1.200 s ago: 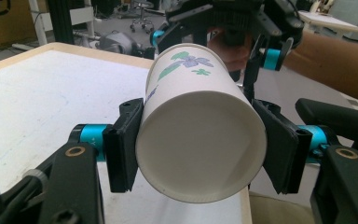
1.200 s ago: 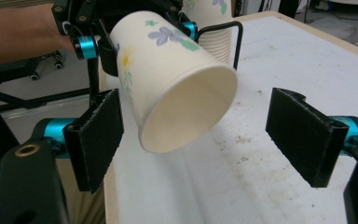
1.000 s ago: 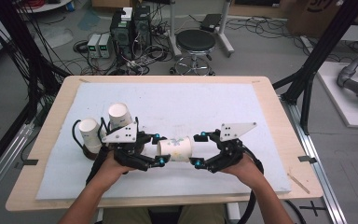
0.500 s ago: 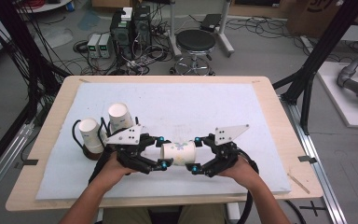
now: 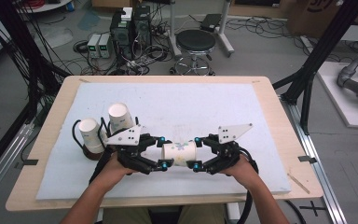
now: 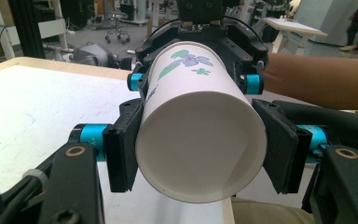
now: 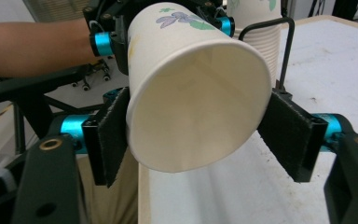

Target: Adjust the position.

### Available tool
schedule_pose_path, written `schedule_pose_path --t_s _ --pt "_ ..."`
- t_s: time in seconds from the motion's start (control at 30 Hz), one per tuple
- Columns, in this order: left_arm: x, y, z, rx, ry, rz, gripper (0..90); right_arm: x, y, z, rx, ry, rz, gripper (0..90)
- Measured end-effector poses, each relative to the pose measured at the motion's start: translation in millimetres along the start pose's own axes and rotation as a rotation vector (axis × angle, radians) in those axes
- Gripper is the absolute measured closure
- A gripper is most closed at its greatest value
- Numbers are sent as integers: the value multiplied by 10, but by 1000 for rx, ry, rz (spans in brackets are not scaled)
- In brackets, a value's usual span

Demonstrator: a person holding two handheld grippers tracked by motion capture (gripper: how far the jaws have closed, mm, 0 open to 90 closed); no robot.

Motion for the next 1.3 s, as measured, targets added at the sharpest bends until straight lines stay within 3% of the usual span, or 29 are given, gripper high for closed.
schedule_pose_path --t_s 0.27,0.47,0.63,0.9,1.3 --pt "-26 26 1 7 0 -5 366 8 -63 -12 -1 -10 -11 354" --pt "-28 71 9 44 -37 -48 133 24 -89 -1 19 -8 -22 359" --pt "-27 69 -3 75 -29 -76 131 -14 -150 -19 49 -11 16 357" --pt "-12 27 -30 115 -8 -113 131 -39 -249 -109 142 -46 97 352" --pt "-9 12 -46 169 4 -121 132 -28 -282 -216 312 -118 159 348"
Point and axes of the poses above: each handheld gripper's, and its own axes: y roughly forward along the jaws, z roughly out of its underside, x roughly to its left, the point moved 7 cm from there along y, roughly forward along the jaws, and after that the axes turned 5 degrees about y, right-handed, at the moved point
